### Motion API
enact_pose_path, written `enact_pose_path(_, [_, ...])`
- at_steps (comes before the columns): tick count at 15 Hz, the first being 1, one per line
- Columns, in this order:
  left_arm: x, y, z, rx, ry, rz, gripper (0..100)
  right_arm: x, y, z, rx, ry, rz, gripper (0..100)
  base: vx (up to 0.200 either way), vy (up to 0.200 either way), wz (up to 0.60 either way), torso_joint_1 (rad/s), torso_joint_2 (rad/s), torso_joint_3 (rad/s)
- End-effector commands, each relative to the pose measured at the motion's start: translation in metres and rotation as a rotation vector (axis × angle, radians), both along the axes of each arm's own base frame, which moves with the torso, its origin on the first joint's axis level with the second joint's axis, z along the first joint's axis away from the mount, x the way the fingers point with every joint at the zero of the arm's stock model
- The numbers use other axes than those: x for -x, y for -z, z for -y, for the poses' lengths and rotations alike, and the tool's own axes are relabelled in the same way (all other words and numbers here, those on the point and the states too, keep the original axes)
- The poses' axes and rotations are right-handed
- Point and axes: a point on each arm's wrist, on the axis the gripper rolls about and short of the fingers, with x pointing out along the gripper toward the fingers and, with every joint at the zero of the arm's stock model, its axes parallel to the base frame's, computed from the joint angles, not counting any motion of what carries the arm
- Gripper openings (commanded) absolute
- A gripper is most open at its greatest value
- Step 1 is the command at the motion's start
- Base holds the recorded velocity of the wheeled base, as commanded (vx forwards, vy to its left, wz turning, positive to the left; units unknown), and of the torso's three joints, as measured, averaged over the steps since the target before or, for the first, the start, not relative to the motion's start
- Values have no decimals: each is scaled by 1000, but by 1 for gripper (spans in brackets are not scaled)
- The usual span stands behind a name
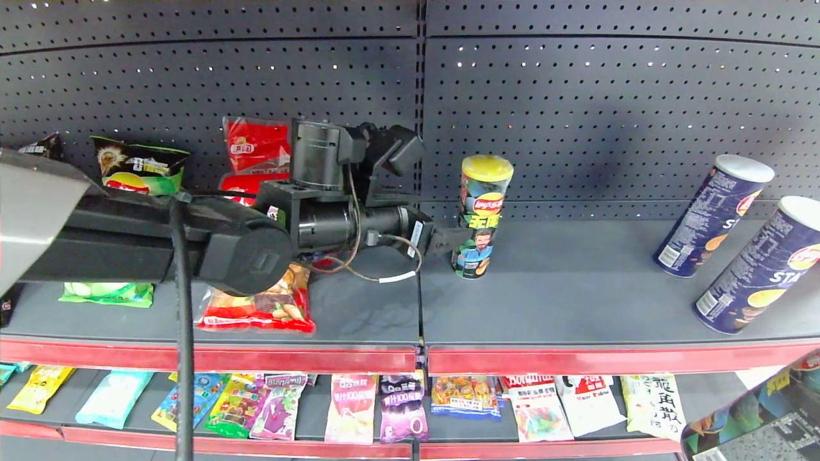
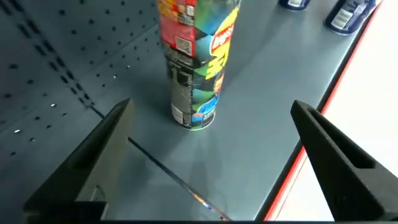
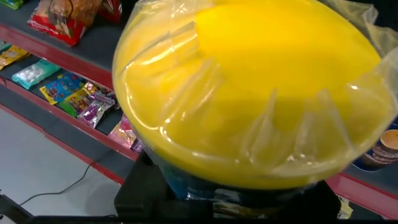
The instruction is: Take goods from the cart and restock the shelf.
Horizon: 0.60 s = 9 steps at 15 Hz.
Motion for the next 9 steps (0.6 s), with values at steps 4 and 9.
enact_pose_path(4, [-27,5,19,20,-2,31,100,-1,1,0,2,-2,-5,0,0,0,0,0,0,0])
enact_pose_path(9, [-49,7,31,42,-12,64,100,-1,1,0,2,-2,-5,0,0,0,0,0,0,0])
